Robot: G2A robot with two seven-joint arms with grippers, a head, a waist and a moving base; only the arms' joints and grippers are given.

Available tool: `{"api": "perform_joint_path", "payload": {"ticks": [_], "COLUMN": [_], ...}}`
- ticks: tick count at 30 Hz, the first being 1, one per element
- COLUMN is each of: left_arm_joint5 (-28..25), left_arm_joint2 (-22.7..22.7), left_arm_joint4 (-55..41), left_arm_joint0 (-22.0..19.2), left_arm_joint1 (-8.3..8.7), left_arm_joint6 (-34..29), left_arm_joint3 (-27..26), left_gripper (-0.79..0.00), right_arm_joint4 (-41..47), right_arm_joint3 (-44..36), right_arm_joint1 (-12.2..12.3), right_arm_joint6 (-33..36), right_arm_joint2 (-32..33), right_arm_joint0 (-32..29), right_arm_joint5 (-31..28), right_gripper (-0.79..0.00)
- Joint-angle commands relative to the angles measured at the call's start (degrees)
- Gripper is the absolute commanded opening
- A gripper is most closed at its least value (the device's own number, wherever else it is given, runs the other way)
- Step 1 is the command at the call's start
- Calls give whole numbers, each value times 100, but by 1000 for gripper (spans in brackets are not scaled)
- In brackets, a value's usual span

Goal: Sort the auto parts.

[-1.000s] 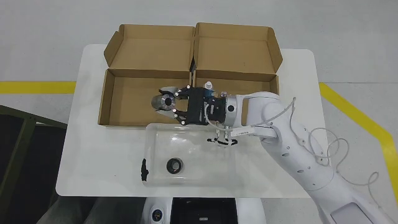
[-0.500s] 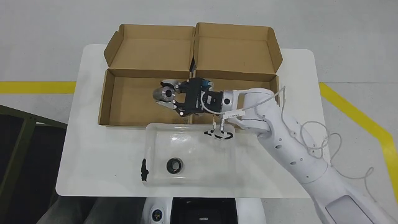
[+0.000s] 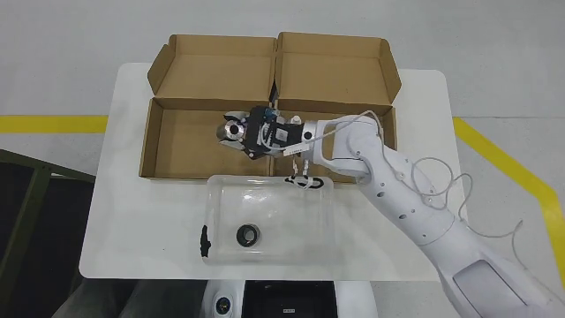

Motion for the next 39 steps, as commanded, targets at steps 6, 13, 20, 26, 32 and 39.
{"api": "perform_joint_path", "payload": {"ticks": [6,13,20,26,32,39], "left_arm_joint5": [0,0,0,0,0,0], "left_arm_joint2": [0,0,0,0,0,0], "left_arm_joint4": [0,0,0,0,0,0], "left_arm_joint0": [0,0,0,0,0,0], "left_arm_joint1": [0,0,0,0,0,0], "left_arm_joint6": [0,0,0,0,0,0], "left_arm_joint3": [0,0,0,0,0,0], "left_gripper": [0,0,0,0,0,0], "right_arm_joint4": [-8,25,59,-57,-309,-336], "right_arm_joint3": [524,1051,1657,2081,2459,2992], "right_arm_joint1": [-163,-359,-590,-783,-976,-1203], "right_arm_joint6": [308,675,939,1106,1306,1380], "right_arm_joint2": [-289,-577,-858,-1069,-1262,-1436], "right_arm_joint0": [352,691,995,1245,1556,1755], "right_arm_joint5": [-38,89,226,341,398,332], "right_gripper": [-785,-785,-785,-785,-785,-785]}}
